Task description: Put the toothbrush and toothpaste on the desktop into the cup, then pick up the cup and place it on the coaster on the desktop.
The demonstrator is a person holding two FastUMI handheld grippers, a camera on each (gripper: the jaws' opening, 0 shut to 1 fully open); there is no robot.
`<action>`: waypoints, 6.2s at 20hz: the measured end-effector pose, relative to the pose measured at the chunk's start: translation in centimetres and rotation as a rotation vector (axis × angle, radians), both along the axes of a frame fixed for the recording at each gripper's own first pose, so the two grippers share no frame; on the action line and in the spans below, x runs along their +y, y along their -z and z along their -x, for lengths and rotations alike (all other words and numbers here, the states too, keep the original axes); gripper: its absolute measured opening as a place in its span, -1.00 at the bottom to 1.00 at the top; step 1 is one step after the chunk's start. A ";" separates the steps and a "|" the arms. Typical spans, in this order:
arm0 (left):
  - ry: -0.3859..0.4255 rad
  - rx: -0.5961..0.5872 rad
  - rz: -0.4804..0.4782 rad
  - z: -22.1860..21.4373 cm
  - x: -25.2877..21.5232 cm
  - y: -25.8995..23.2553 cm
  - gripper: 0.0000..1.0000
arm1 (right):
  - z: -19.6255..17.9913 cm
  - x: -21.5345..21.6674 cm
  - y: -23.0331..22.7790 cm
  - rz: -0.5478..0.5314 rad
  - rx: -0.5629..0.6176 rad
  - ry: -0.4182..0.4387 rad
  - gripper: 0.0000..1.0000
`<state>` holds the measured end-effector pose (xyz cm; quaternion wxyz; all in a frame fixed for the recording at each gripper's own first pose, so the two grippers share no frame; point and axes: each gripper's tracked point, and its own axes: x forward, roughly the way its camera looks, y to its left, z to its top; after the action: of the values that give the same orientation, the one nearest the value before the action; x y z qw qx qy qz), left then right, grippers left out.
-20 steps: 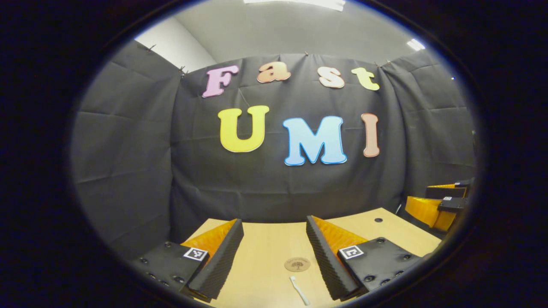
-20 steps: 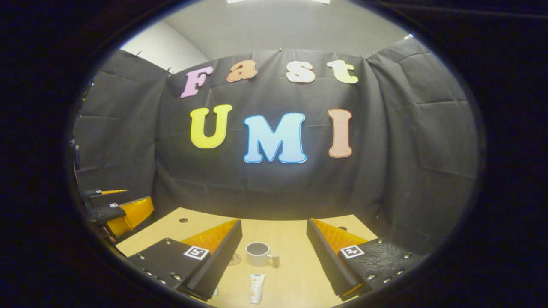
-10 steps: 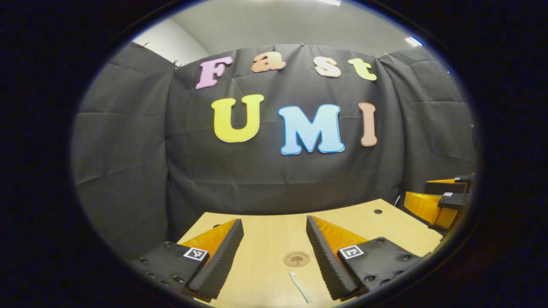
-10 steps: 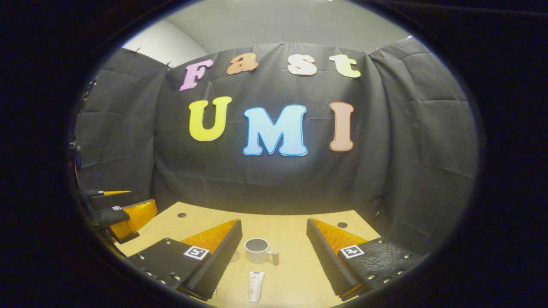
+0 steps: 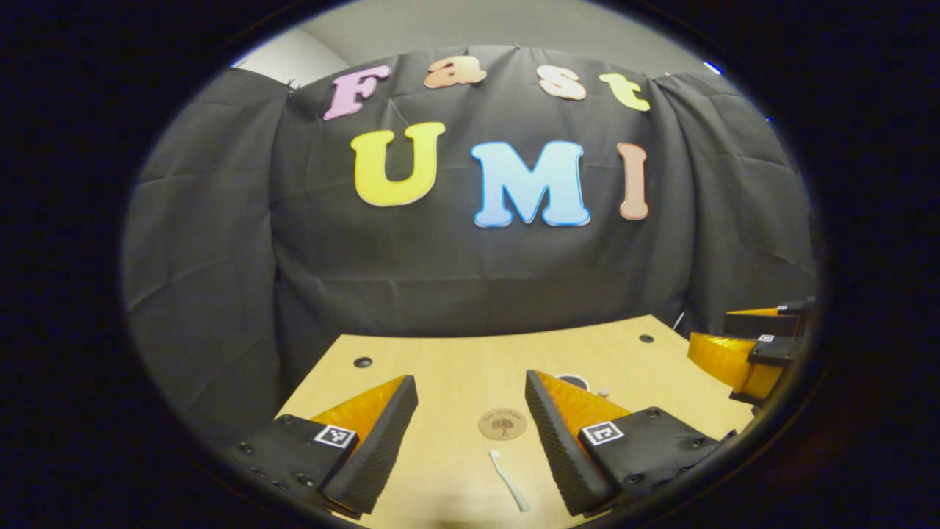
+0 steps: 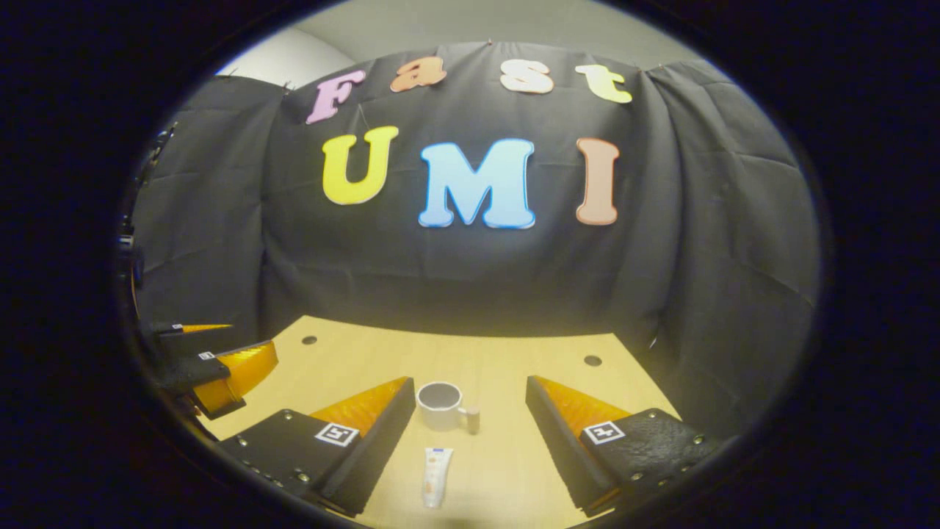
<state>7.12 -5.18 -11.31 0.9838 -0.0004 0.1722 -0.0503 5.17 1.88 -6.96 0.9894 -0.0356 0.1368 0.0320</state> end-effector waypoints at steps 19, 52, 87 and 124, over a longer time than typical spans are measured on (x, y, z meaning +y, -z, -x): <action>0.043 0.716 0.044 0.2 -3.7 24.5 0.95 | -3.0 3.0 21.4 0.009 0.743 -0.063 0.55; 0.021 0.953 -0.060 0.6 -3.5 30.5 -0.60 | -2.0 2.7 29.3 0.051 0.997 -0.029 -0.53; 0.117 0.328 -0.033 -1.7 1.7 10.9 -0.84 | -10.3 3.9 12.2 -0.243 0.464 -0.094 -0.70; 0.118 0.284 -0.072 -4.0 1.3 8.8 -0.84 | -20.9 5.6 13.6 -0.309 0.347 -0.070 -0.17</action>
<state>11.09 -3.88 -20.11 0.9443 0.0378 0.3107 -0.1012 26.06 7.45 -20.58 0.9431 0.1174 0.2972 0.0925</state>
